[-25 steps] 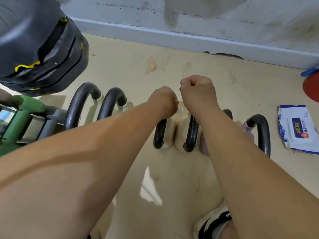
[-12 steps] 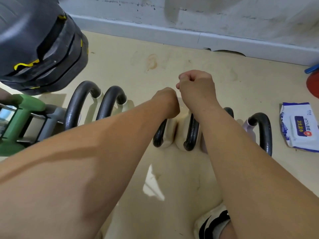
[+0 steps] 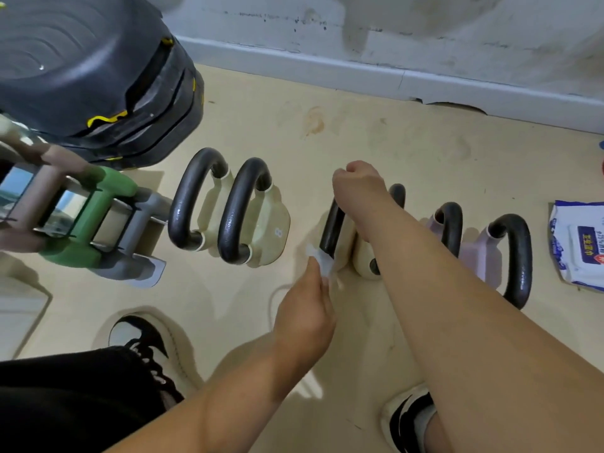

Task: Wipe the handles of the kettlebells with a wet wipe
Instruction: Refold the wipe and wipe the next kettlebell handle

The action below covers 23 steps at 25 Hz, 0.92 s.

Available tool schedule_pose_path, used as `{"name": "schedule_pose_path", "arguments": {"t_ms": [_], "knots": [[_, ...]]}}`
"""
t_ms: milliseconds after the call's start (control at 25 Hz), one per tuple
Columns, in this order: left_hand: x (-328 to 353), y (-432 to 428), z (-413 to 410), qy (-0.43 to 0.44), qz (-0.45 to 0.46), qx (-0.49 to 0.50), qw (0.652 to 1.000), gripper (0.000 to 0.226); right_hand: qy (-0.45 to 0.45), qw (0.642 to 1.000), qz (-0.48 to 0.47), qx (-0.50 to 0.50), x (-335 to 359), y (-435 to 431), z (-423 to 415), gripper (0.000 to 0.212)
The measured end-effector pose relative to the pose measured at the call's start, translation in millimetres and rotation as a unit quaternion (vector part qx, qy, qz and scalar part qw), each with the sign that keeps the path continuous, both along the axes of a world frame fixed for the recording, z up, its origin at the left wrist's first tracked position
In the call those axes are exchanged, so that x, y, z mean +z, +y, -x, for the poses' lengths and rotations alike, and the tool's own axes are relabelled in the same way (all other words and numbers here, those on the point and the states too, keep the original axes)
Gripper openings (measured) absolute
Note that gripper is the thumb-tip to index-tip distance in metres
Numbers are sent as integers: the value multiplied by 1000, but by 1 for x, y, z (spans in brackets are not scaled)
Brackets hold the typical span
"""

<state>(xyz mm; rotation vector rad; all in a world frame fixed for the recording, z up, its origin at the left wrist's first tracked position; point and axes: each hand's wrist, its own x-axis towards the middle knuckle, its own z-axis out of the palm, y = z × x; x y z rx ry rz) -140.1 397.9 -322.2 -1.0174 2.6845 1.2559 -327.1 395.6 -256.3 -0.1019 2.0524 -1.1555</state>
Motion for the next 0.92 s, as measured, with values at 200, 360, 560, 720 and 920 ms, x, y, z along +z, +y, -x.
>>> {"name": "schedule_pose_path", "arguments": {"t_ms": [200,360,560,720,920], "knots": [[25,-17,63,-25,-125,101,987,32,34,998,-41,-15,0,6,-1,34],[27,-42,102,-28,-239,43,970,17,41,990,-128,43,24,6,5,33],[10,-29,65,-13,-174,34,984,26,-8,998,-56,-27,21,6,-1,14],[8,-15,9,18,-52,16,998,24,-7,996,-41,-81,-4,5,-5,28],[24,-33,16,-53,-72,179,980,35,-75,992,-43,-95,-13,1,-10,23]]}}
